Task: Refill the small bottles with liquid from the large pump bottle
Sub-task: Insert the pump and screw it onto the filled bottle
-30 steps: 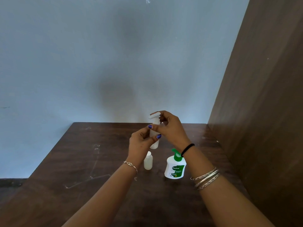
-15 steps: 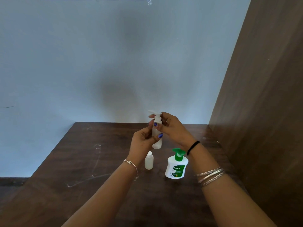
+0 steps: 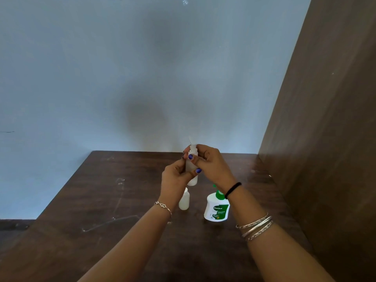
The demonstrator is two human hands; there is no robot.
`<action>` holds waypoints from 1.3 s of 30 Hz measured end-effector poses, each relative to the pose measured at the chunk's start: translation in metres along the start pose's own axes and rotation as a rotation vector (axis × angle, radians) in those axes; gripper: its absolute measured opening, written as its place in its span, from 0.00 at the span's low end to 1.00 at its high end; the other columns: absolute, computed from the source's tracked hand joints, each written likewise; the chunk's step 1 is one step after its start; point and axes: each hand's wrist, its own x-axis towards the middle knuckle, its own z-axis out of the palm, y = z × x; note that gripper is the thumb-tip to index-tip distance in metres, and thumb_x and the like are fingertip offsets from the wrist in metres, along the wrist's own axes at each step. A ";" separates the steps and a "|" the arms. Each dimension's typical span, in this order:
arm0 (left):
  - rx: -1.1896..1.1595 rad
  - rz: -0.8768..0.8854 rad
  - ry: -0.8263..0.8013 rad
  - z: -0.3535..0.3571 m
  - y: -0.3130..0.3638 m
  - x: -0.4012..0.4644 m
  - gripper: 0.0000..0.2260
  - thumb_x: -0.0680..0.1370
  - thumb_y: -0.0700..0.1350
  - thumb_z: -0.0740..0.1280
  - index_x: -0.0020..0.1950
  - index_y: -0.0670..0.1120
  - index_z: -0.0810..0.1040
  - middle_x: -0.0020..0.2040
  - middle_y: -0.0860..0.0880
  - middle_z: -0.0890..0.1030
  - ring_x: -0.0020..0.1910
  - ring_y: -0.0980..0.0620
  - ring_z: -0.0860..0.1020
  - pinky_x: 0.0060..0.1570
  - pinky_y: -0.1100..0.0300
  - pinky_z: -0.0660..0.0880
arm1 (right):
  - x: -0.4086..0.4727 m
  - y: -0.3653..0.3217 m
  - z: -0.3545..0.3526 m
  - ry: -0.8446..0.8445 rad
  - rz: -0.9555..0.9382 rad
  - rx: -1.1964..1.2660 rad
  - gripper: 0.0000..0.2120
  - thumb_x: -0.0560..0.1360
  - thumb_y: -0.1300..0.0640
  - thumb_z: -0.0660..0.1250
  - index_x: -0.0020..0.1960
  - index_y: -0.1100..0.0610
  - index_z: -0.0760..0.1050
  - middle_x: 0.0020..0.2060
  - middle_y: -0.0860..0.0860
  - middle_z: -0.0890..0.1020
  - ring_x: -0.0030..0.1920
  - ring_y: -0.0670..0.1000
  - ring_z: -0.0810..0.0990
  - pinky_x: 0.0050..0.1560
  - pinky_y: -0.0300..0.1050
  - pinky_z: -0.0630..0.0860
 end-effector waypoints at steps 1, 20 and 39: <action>-0.019 -0.014 -0.022 -0.001 0.002 -0.001 0.12 0.71 0.37 0.70 0.53 0.43 0.78 0.46 0.49 0.81 0.45 0.55 0.80 0.48 0.64 0.77 | 0.000 -0.001 -0.005 -0.047 0.003 0.003 0.06 0.77 0.65 0.62 0.50 0.58 0.77 0.45 0.51 0.81 0.51 0.48 0.80 0.57 0.43 0.77; 0.049 -0.122 -0.032 0.014 -0.003 -0.002 0.10 0.75 0.35 0.64 0.34 0.45 0.73 0.27 0.48 0.76 0.21 0.60 0.76 0.23 0.70 0.74 | -0.009 0.005 0.006 -0.084 -0.053 0.017 0.06 0.73 0.54 0.63 0.47 0.47 0.77 0.43 0.48 0.81 0.52 0.53 0.79 0.61 0.53 0.75; 0.217 -0.013 0.244 0.017 -0.034 -0.002 0.14 0.73 0.42 0.67 0.59 0.44 0.73 0.44 0.49 0.80 0.41 0.50 0.80 0.43 0.62 0.79 | -0.007 0.024 0.014 -0.087 0.069 -0.070 0.10 0.76 0.62 0.65 0.57 0.55 0.78 0.53 0.52 0.82 0.59 0.53 0.79 0.64 0.50 0.74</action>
